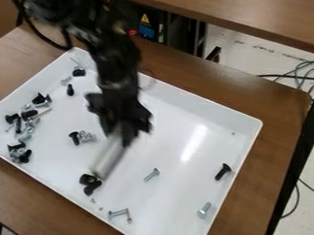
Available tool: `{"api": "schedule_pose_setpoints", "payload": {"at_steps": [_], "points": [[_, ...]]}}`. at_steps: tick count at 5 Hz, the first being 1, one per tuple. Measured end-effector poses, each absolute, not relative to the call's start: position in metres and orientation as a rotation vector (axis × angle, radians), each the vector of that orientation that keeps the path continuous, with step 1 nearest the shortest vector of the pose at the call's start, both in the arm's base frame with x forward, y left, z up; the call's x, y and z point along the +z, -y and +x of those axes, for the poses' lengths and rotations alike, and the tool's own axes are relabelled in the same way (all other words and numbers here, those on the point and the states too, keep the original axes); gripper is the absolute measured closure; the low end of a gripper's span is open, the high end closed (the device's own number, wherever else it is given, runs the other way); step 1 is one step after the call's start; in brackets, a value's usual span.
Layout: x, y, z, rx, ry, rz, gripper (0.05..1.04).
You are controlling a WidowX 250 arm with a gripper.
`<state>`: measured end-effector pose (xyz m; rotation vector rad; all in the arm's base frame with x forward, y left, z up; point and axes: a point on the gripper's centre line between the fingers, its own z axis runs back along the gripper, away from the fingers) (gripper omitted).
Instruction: Sweep into pile
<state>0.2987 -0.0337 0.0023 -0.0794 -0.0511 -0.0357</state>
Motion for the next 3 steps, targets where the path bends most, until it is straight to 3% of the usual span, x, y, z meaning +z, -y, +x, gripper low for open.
{"api": "schedule_pose_setpoints", "payload": {"at_steps": [1,2,3], "points": [[0.001,0.079,0.289,-0.065,0.042,-0.158,0.734],[0.003,0.124,0.288,-0.140,0.026,-0.161,0.734],[-0.012,0.166,0.283,-0.183,-0.019,-0.143,0.734]]}}
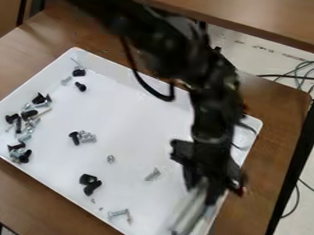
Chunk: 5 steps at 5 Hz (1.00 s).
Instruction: Sweep into pile
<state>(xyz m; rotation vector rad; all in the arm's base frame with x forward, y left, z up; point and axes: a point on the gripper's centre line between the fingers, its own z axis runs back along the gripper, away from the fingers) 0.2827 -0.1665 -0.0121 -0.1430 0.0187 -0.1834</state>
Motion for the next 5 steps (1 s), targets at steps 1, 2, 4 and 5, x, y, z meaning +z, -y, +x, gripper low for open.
{"api": "schedule_pose_setpoints", "payload": {"at_steps": [1,2,4,5], "points": [[-0.020,0.175,0.289,-0.198,-0.047,-0.140,0.734],[-0.033,0.177,0.292,-0.181,-0.091,-0.130,0.734],[-0.033,0.164,0.301,-0.133,-0.063,-0.147,0.734],[-0.036,0.149,0.309,-0.085,-0.140,-0.072,0.734]]}}
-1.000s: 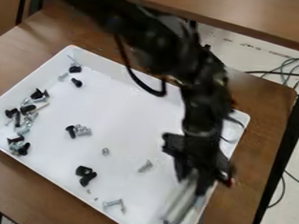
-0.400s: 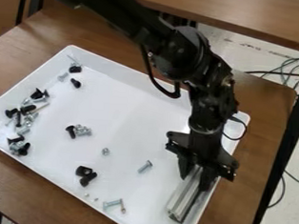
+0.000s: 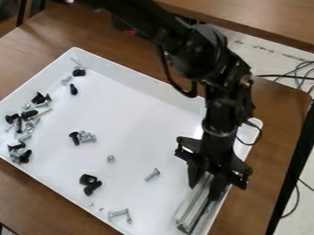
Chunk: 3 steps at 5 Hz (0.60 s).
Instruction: Sweep into pile
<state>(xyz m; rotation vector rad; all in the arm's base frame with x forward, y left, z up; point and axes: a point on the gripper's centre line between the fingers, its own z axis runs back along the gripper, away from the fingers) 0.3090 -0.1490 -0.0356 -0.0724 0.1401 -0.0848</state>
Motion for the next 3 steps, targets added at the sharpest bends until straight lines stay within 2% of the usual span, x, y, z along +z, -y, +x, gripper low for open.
{"api": "schedule_pose_setpoints", "payload": {"at_steps": [1,3], "points": [[-0.041,0.108,0.313,0.072,-0.150,-0.016,0.734],[-0.042,0.005,0.289,0.410,-0.130,0.058,0.734]]}}
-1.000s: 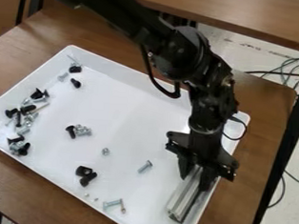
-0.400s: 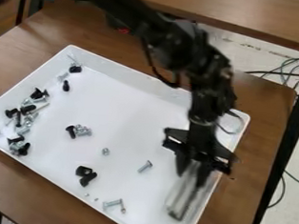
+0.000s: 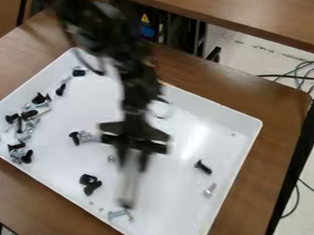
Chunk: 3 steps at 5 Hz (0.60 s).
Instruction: Sweep into pile
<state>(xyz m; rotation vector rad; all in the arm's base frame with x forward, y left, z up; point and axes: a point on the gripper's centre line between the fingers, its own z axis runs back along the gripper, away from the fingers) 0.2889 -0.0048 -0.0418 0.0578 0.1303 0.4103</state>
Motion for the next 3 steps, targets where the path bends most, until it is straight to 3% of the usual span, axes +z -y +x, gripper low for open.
{"api": "schedule_pose_setpoints", "payload": {"at_steps": [3], "points": [[-0.017,-0.131,0.267,0.575,-0.102,0.045,0.734]]}}
